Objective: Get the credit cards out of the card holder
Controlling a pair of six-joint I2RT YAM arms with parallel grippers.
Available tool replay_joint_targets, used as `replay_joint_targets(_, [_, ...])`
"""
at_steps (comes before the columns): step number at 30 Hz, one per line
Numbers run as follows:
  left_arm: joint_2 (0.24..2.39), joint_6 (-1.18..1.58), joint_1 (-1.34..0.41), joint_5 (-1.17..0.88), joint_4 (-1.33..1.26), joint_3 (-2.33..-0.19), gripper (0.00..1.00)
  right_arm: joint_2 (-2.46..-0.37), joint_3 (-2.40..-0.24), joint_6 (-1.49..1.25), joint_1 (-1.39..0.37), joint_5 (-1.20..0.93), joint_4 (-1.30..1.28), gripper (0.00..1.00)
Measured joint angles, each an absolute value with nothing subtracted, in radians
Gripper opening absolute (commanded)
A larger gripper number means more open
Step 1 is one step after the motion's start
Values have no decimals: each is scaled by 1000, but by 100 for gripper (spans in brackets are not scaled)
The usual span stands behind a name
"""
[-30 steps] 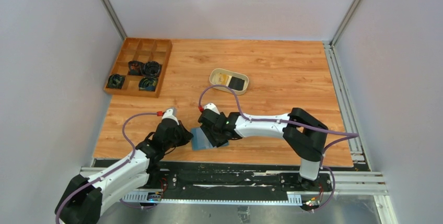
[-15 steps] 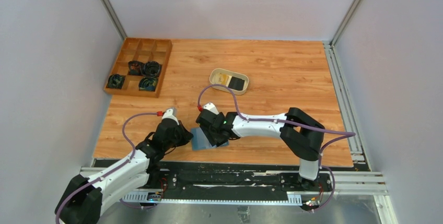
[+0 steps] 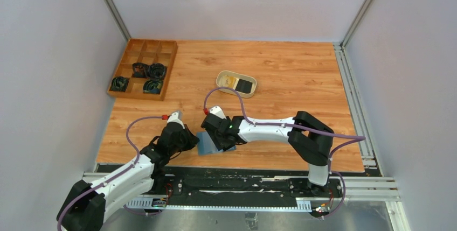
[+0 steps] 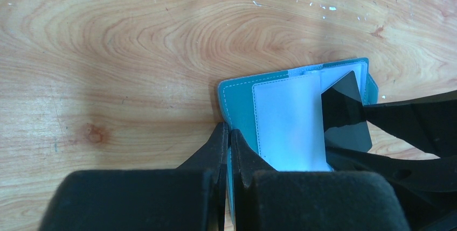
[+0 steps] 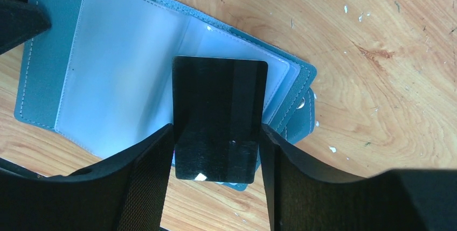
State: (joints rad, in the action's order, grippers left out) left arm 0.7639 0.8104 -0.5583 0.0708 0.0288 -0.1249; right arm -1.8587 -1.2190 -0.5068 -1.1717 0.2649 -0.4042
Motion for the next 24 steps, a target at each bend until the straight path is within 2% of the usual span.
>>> replay_joint_targets(6, [764, 810, -558, 71, 29, -125, 0, -1860, -1220, -514, -1174, 274, -408, 55])
replay_joint_targets(24, [762, 810, -558, 71, 29, -125, 0, -1810, -1220, -512, -1176, 302, -500, 55])
